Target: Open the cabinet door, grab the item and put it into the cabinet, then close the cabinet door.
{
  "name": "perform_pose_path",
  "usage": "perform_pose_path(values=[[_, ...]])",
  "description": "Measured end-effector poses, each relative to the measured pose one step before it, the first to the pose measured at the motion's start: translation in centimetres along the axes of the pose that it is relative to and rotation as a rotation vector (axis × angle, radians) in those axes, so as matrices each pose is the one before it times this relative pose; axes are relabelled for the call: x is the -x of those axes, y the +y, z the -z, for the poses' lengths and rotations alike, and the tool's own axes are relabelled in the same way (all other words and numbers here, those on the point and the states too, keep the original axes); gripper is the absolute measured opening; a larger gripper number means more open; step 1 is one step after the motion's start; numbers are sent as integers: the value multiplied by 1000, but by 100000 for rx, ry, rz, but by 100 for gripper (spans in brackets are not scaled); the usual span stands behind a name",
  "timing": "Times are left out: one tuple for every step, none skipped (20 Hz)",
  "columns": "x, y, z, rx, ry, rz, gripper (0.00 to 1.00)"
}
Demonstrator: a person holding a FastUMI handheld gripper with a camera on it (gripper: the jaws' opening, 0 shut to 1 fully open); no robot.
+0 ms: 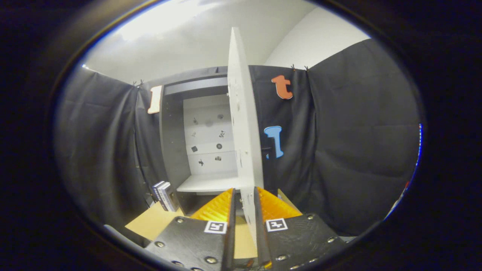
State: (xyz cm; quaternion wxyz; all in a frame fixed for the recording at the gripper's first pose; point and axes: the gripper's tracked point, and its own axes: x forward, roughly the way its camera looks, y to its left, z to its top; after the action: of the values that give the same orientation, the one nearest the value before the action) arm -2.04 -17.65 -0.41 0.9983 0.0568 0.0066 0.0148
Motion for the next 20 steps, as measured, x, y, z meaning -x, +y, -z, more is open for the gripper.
perform_pose_path(values=[[-109,1471,584,-665,655,-1114,32],[-212,1721,909,-937,1291,-1963,39],[-353,1803,1045,-469,1123,-1863,46],[-703,1373,941,441,1119,-702,54],[-620,1239,986,674,1110,-987,61],[-715,1602,1144,232,1600,-1702,68],[-891,1278,1056,199,1241,-731,76],[-866,1372,1383,302,1588,-859,83],[-805,863,991,-161,1072,552,87],[-1151,807,1053,-444,538,510,93],[-1014,904,1200,-686,1597,-80,99],[-988,1253,1696,-1193,2493,-1305,99],[-800,1004,1232,-1036,1265,-917,99],[-976,777,1380,-214,1844,-911,99],[-865,584,1426,536,1992,-272,99],[-1064,260,1385,822,1936,291,99],[-987,490,1281,589,2294,-100,99],[-1035,574,1086,135,1530,-213,99],[-931,560,1142,-340,1637,-690,99],[-935,374,1221,32,1894,-485,99]])
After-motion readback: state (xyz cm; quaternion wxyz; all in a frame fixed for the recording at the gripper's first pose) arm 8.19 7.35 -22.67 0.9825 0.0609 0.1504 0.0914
